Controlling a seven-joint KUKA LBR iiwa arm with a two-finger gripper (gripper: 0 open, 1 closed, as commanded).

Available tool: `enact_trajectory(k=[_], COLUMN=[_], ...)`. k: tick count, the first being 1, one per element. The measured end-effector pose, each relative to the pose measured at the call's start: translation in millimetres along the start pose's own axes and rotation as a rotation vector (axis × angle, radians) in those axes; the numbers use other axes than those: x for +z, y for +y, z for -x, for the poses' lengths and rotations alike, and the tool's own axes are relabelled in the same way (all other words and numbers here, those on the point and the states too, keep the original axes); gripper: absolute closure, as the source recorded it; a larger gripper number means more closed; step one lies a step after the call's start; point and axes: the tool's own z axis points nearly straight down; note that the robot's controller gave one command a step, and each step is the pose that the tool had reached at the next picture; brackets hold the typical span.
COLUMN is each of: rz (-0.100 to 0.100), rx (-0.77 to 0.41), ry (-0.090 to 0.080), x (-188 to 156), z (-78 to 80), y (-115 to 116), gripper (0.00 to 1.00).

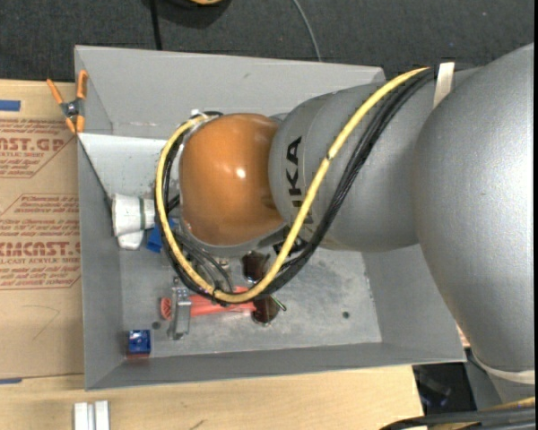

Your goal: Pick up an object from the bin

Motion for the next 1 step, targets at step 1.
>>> enact_trajectory(k=[1], rz=[0.002], rx=[0.003], ry=[-0.007], x=[-4.6], z=[2.0], y=[-1.3], gripper=[0.0])
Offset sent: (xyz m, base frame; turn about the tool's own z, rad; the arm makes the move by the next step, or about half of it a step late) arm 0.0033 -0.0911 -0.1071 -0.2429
